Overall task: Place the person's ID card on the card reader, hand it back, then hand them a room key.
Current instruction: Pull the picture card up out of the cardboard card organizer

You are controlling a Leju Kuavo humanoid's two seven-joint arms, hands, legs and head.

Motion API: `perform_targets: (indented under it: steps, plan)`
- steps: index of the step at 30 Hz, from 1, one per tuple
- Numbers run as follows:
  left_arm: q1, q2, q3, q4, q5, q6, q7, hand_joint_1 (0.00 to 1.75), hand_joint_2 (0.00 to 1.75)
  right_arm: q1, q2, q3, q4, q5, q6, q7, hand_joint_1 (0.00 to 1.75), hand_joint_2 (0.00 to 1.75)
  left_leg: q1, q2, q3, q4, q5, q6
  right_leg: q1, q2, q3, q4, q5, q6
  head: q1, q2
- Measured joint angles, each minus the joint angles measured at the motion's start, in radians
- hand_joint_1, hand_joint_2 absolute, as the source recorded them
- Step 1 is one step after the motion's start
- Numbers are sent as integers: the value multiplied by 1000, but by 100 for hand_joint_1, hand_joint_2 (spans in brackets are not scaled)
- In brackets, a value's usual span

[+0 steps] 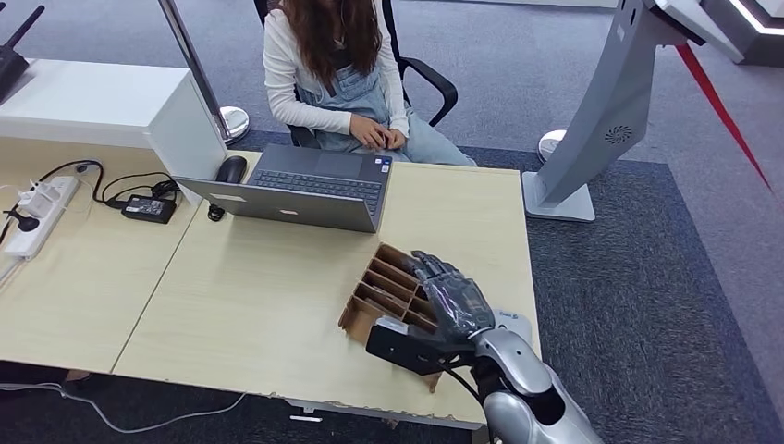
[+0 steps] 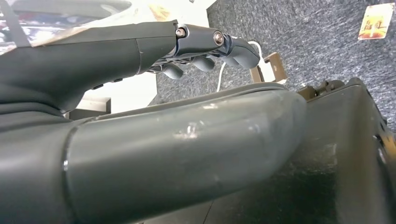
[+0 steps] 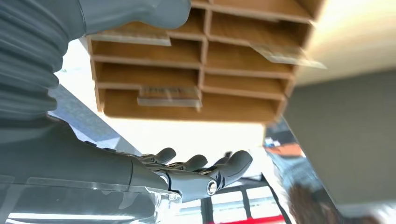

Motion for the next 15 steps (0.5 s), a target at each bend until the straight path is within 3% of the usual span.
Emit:
perform_targets:
  steps: [7, 15]
  plan:
    - [0, 0, 1, 0, -1, 3, -12, 0, 0, -38, -12, -7, -102, -25, 5, 0, 23, 175, 0, 0, 0, 0, 0, 0, 0, 0, 0, 0, 0, 0, 0, 0]
    - [0, 0, 2, 0, -1, 5, -21, 0, 0, -68, -13, -1, -146, -11, 4, -5, 26, 175, 0, 0, 0, 0, 0, 0, 0, 0, 0, 0, 0, 0, 0, 0]
